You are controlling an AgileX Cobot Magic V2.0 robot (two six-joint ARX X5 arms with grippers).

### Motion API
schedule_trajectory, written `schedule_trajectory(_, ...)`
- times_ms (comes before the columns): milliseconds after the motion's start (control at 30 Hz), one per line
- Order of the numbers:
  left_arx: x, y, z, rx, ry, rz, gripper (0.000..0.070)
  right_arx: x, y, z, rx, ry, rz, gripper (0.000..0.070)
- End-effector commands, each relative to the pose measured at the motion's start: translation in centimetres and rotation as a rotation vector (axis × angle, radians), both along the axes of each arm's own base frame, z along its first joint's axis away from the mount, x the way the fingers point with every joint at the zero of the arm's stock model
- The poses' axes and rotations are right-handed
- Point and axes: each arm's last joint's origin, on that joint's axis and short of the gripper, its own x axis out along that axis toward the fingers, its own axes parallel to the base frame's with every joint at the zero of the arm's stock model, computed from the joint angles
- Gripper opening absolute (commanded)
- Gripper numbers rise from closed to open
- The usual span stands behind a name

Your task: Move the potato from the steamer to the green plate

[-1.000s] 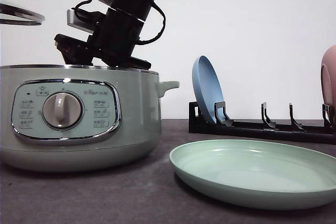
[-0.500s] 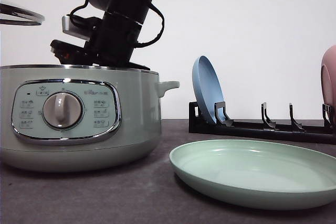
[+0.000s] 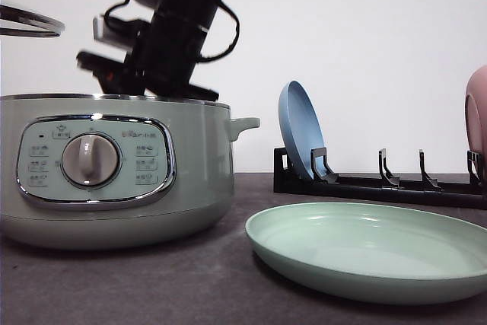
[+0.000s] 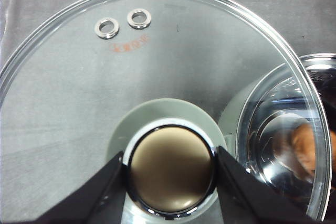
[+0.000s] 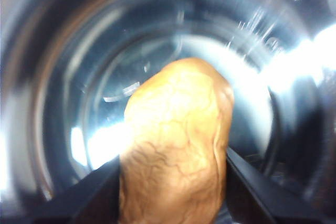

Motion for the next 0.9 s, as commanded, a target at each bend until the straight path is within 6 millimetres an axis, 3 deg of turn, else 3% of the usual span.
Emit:
schedule_trajectory(0, -0.2, 0.0, 1.5, 0.013, -0.081, -0.007, 0.0001, -0.4, -0.1, 3.4, 0.064, -0.075, 0.015, 0.0192)
schedule_trajectory(200, -0.1, 0.0, 1.5, 0.007, -0.082, -0.012, 0.0001, -1.8, -2.4, 8.6, 0.124, -0.149, 0.019, 0.0192)
schedule_trajectory(467, -0.1, -0.5, 1.5, 0.002, -0.082, -0.034, 0.0001, -4.0, -8.4, 15.0, 0.148, -0.2, -0.03, 0.0192)
schedule_trajectory(700, -0.1, -1.7, 1.5, -0.01, -0.084, -0.087, 0.0001, -5.4, -13.8, 17.8, 0.143, -0.21, -0.116, 0.0193)
schedule_trajectory(867, -0.1, -3.0, 1.5, -0.012, -0.083, -0.138, 0.0001, -6.9, -16.8, 17.6, 0.138, -0.214, -0.164, 0.0193)
